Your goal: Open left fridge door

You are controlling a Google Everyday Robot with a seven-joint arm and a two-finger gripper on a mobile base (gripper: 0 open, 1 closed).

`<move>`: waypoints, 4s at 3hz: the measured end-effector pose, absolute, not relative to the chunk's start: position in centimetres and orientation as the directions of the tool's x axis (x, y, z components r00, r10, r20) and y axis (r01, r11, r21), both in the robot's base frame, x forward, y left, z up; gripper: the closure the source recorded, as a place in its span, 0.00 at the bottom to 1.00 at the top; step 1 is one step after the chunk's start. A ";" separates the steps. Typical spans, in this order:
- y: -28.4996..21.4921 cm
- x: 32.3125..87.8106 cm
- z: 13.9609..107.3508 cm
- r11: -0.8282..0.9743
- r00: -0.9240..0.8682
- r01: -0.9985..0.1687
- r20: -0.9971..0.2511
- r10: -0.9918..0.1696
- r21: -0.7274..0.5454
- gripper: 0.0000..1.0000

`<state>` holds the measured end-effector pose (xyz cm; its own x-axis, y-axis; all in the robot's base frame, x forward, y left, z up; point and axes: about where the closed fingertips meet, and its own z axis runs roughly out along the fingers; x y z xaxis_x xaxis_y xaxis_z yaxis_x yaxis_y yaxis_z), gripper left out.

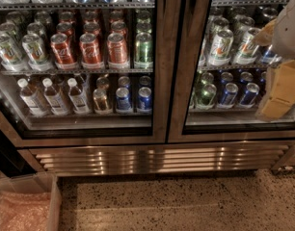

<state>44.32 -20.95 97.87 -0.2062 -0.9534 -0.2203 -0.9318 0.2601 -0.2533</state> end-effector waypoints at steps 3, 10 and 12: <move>-12.0 47.5 96.8 0.098 -0.043 -0.985 -0.355 -0.934 -0.140 0.00; -4.6 58.7 99.9 0.168 0.041 -0.947 -0.619 -0.784 -0.275 0.00; -4.5 58.6 99.9 0.148 0.058 -0.951 -0.628 -0.776 -0.271 0.00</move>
Offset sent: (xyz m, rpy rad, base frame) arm 0.0385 0.1351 -0.0192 0.2251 0.1888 0.3223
